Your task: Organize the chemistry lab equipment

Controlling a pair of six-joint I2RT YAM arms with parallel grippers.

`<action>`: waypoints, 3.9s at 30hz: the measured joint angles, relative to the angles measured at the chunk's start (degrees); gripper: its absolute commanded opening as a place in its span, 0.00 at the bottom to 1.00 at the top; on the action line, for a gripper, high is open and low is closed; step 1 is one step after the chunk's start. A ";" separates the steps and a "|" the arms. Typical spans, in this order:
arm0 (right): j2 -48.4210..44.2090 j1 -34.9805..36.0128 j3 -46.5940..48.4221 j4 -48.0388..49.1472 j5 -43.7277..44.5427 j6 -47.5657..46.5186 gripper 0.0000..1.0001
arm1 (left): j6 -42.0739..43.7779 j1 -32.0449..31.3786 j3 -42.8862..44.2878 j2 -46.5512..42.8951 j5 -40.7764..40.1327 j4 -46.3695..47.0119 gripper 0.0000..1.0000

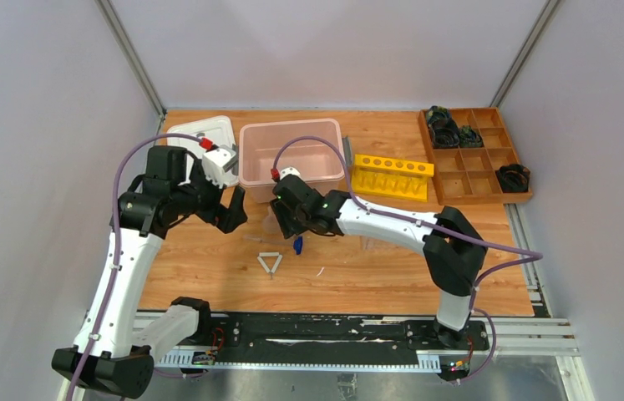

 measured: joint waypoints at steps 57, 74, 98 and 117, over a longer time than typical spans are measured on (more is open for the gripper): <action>17.14 -19.61 46.47 -17.42 6.49 -9.64 0.00 | 1.20 0.22 0.00 0.26 0.48 -0.79 0.97; 33.75 -21.20 51.49 -14.88 8.46 -9.99 0.21 | 4.44 0.22 -0.33 1.64 0.48 -0.79 0.97; 1.33 -11.89 24.37 -5.97 9.16 -11.37 0.78 | 4.42 1.46 -0.81 0.85 -0.57 -1.18 1.00; 0.02 1.68 -2.71 -0.02 -10.29 -17.03 0.64 | 5.73 3.82 -0.81 0.76 -2.05 -1.62 0.99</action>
